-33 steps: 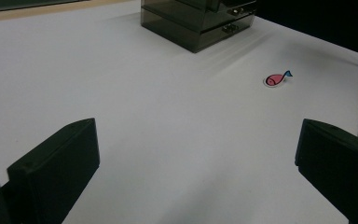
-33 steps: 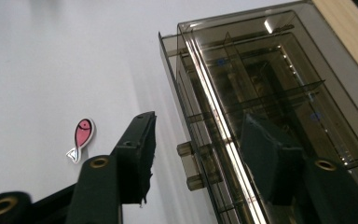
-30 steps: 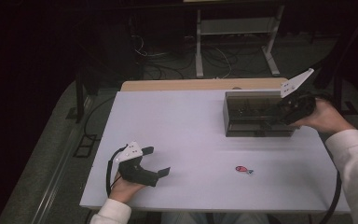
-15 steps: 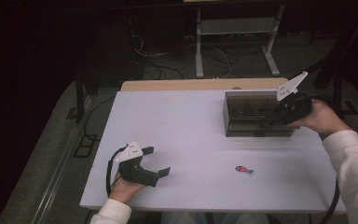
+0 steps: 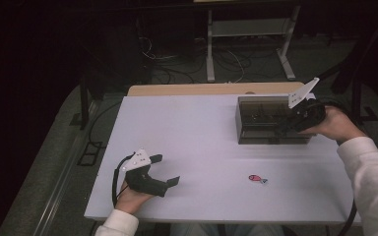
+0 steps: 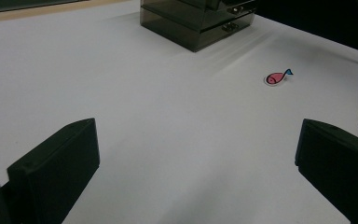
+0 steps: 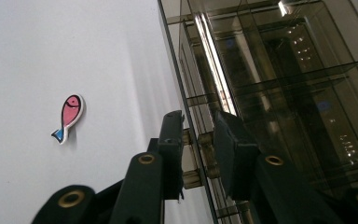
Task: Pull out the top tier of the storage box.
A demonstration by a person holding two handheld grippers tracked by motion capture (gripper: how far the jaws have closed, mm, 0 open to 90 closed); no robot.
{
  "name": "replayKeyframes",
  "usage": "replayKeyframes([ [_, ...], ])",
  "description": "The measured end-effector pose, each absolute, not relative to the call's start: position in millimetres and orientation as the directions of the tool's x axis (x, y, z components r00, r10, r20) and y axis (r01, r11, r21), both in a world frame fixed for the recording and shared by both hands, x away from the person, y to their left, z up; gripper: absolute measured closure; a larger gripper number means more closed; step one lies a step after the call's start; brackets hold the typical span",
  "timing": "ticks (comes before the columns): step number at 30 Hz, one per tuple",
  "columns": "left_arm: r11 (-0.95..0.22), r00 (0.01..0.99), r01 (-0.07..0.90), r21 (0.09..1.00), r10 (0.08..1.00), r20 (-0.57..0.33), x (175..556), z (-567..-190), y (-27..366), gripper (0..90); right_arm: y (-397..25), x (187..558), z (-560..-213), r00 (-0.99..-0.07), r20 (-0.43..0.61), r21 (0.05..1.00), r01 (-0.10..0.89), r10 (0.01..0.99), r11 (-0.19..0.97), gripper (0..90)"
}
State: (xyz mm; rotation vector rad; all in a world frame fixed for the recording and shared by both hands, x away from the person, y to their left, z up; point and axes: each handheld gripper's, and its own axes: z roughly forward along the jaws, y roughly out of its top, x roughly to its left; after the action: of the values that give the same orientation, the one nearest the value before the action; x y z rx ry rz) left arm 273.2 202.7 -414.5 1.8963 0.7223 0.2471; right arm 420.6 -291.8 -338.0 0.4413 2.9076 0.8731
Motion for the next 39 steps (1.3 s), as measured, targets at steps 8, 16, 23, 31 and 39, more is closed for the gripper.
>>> replayKeyframes([
  [8,-0.275,0.798,0.368,0.888,0.584,-0.15,273,-415,203,0.0,-291,424,-343,-0.958,0.019,0.535,0.251,0.285,0.807,80.3],
  [16,-0.277,0.797,0.37,0.887,0.585,-0.15,273,-415,202,0.0,-290,425,-346,-0.97,0.025,0.531,0.217,0.241,0.819,83.7],
  [23,-0.277,0.797,0.371,0.886,0.586,-0.15,273,-415,203,0.0,-291,427,-348,-0.975,0.032,0.537,0.203,0.221,0.819,83.8],
  [31,-0.277,0.796,0.369,0.887,0.586,-0.148,273,-415,203,0.0,-292,427,-349,-0.978,0.027,0.546,0.188,0.208,0.816,84.6],
  [39,-0.277,0.796,0.369,0.887,0.587,-0.148,273,-415,203,0.0,-296,424,-351,-0.981,0.039,0.572,0.176,0.188,0.801,85.8],
])
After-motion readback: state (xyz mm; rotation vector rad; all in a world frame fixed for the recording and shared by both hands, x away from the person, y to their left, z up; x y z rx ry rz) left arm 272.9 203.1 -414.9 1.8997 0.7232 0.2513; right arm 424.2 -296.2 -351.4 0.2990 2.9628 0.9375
